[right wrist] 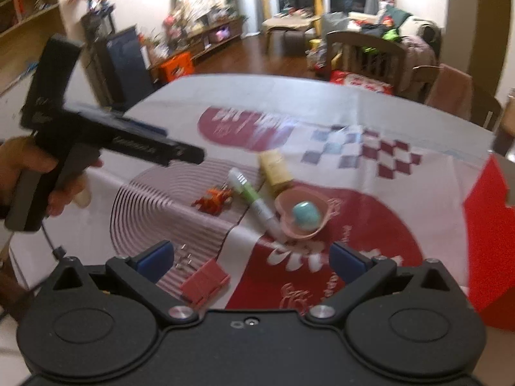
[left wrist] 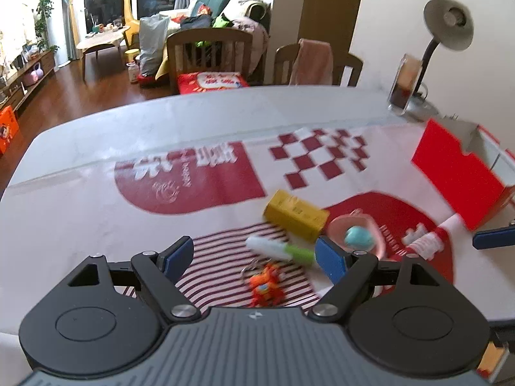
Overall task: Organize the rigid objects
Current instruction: 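Withdraw both tools from the box back over the table items, then grasp the orange horse keychain with left tool while right tool grasps the pink binder clip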
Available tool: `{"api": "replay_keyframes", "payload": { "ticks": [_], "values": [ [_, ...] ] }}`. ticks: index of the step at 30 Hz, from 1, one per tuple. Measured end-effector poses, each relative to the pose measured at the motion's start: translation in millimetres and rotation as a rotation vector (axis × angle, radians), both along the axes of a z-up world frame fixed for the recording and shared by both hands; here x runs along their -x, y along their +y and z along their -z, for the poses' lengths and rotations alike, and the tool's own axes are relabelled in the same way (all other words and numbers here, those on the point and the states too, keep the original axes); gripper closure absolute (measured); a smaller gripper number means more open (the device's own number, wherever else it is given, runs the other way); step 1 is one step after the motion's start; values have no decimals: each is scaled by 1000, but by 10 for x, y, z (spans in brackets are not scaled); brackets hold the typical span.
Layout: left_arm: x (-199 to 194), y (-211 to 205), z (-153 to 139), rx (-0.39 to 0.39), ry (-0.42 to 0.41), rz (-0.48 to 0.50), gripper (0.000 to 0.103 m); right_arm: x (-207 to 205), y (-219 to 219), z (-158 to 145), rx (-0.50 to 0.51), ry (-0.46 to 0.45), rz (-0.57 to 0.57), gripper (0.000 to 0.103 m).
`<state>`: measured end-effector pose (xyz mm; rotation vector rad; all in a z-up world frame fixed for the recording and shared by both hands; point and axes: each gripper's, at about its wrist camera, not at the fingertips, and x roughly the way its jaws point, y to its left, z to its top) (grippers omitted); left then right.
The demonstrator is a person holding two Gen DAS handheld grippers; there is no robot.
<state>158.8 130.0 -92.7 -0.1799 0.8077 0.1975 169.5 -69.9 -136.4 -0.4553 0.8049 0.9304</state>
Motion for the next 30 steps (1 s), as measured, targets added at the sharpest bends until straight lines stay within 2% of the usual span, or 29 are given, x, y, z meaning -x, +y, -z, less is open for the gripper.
{"api": "replay_keyframes", "payload": {
  "ticks": [9, 16, 24, 28, 30],
  "values": [
    [36, 11, 432, 20, 44, 9, 20, 221, 307, 475, 130, 8, -151, 2],
    [-50, -74, 612, 23, 50, 27, 20, 354, 470, 651, 181, -32, -245, 8],
    [-150, -87, 791, 0, 71, 21, 20, 363, 579, 777, 218, -51, -320, 24],
    [-156, -95, 831, 9, 68, 26, 20, 379, 611, 823, 229, -65, -356, 28],
    [-159, -117, 843, -8, 67, 31, 23, 386, 623, 843, 234, -71, -369, 32]
  ]
}}
